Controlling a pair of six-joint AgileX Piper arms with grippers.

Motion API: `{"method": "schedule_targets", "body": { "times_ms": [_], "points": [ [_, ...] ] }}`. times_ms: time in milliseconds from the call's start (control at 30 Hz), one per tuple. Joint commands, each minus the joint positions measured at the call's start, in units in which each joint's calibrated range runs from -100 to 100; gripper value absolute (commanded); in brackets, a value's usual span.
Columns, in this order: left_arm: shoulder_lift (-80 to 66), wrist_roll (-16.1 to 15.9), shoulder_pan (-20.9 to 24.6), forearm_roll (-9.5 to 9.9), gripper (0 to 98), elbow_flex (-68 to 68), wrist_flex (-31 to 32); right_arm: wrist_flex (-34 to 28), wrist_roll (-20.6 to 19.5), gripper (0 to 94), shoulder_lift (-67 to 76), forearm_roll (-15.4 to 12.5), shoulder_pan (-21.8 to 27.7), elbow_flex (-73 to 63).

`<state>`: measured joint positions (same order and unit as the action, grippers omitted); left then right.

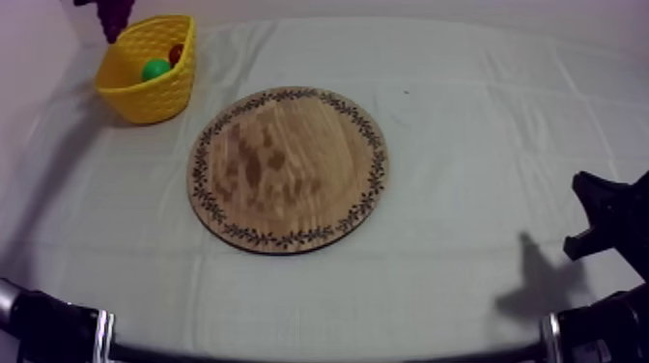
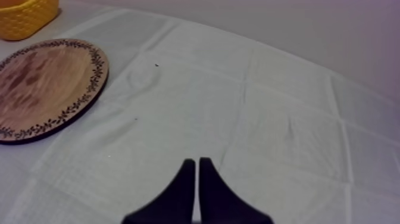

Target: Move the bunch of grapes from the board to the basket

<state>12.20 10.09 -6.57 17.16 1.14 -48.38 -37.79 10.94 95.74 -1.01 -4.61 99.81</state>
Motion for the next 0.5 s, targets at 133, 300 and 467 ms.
{"method": "schedule_targets", "body": {
  "times_ms": [133, 300, 467],
  "points": [
    [11.7, 0.4, 0.2, 0.25, 40.2, -4.9, 2.3, 0.0, 0.0, 0.4, 0.0, 0.0, 0.0, 0.0],
    [17.3, 1.3, 0.2, 1.09, 40.0, -6.5, 2.8, 0.0, 0.0, 0.4, 0.0, 0.0, 0.0, 0.0],
    [20.3, 1.7, 0.4, 1.64, 40.2, -6.7, 2.8, 0.0, 0.0, 0.4, 0.0, 0.0, 0.0, 0.0]
  ]
}}
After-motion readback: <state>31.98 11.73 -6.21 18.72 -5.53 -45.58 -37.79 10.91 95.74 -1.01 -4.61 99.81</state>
